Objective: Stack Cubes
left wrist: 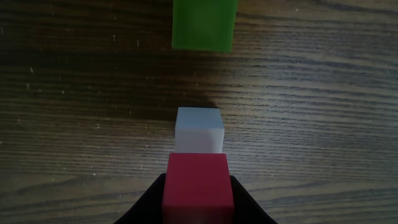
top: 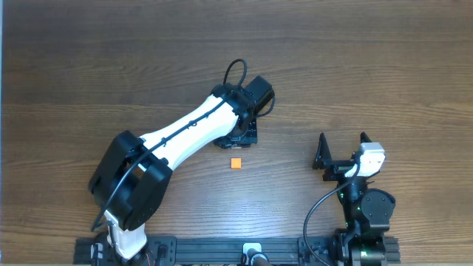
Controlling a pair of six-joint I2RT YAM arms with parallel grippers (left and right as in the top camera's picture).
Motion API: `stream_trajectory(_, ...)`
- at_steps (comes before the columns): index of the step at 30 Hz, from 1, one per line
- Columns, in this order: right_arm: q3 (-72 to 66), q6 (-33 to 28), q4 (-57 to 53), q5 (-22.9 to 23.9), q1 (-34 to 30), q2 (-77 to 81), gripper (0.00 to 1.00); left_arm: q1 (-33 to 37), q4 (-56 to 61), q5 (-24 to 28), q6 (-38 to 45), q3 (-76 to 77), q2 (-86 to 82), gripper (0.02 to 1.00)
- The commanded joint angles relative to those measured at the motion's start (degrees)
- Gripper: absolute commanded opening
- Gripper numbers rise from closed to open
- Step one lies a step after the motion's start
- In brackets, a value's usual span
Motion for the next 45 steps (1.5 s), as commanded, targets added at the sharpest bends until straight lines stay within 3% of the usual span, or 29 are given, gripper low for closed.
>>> stream_trajectory(1, -0.3, 0.3, -0.2, -0.7, 0.0, 0.0, 0.993, 1.8, 0.2, 1.1, 1.2, 1.0, 0.9, 0.156)
stream_trajectory(15, -0.3, 0.3, -0.2, -0.7, 0.0, 0.0, 0.993, 2.7, 2.1, 4.2, 3.8, 1.0, 1.7, 0.154)
stream_trajectory(45, -0.3, 0.3, -0.2, -0.7, 0.0, 0.0, 0.991, 2.7, 1.0, 4.8, 3.7, 1.0, 3.1, 0.161)
